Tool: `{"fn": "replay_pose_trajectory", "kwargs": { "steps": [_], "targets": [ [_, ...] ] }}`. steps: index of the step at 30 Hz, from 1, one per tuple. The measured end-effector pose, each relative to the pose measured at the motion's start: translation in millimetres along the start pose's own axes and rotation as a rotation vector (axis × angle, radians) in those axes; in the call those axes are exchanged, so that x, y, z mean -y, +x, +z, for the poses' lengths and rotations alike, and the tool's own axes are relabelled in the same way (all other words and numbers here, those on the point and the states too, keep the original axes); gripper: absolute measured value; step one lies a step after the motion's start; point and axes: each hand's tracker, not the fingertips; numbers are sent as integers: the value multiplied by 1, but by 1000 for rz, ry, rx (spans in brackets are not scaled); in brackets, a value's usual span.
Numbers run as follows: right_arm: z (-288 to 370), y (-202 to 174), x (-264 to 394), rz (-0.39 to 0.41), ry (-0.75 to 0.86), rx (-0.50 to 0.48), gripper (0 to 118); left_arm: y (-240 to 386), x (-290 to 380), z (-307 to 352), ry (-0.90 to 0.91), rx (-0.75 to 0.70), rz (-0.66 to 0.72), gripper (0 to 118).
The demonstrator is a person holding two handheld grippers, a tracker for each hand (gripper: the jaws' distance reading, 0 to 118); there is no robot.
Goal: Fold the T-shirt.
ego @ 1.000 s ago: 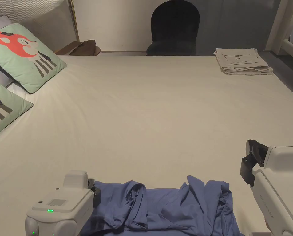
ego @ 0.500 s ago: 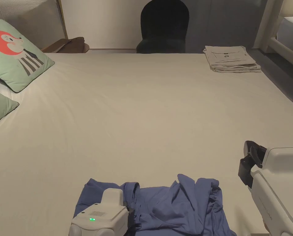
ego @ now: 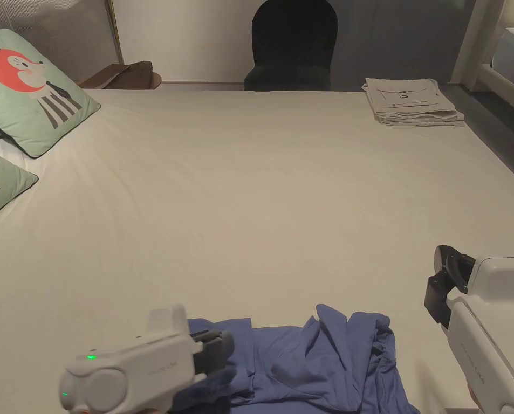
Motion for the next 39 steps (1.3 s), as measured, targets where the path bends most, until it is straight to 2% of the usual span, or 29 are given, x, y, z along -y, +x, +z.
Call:
{"fn": "replay_pose_trajectory", "kwargs": {
  "steps": [3, 4, 5, 6, 8, 9, 10, 11, 12, 13, 16, 21, 23, 25, 26, 30, 31, 34, 39],
  "targets": [
    [-1, -6, -1, 5, 0, -10, 0, -38, -18, 22, 18, 11, 113, 1],
    [-1, -7, -1, 8, 0, -13, 0, -50, -23, 28, 21, -4, 146, 4],
    [-2, -9, -1, 8, 0, -17, 0, -62, -27, 33, 12, -18, 158, 13],
    [-3, -10, -1, 8, -1, -20, 0, -72, -29, 37, 7, -33, 167, 13],
    [-4, -11, -1, 7, -3, -22, 0, -91, -32, 43, -37, -65, 176, 22],
    [-4, -12, -1, 7, -4, -23, 0, -91, -32, 45, -46, -78, 194, 42],
    [-5, -12, 0, 6, -7, -23, 0, -99, -32, 44, -69, -85, 200, 71],
    [-6, -13, 1, 6, -9, -24, 0, -106, -31, 44, -77, -87, 209, 91],
    [-7, -14, 1, 5, -13, -26, 0, -114, -29, 43, -83, -81, 219, 104],
    [-7, -14, 1, 3, -17, -29, 0, -119, -27, 40, -93, -71, 239, 109],
    [-9, -16, 3, 8, -24, -35, 0, -136, -20, 30, -131, -53, 323, 109],
    [-11, -17, 3, 19, -38, -28, 0, -142, -17, 17, -143, -26, 322, 106],
    [-12, -17, 3, 18, -38, -23, 0, -137, -19, 14, -141, -12, 301, 94],
    [-14, -17, 3, 10, -41, -23, 0, -133, -20, 9, -155, -40, 270, 61],
    [-14, -16, 3, 8, -39, -24, 0, -131, -20, 6, -163, -71, 245, 50],
    [-14, -16, 3, 4, -35, -24, 0, -129, -20, 5, -157, -121, 189, 33],
    [-14, -16, 3, 3, -36, -25, 0, -127, -21, 6, -153, -122, 187, 22],
    [-14, -16, 3, 5, -39, -28, 0, -123, -22, 13, -144, -153, 155, 13],
    [-13, -17, 1, -4, -28, -36, 0, -117, -23, 33, -103, -145, 170, 11]
  ]
}}
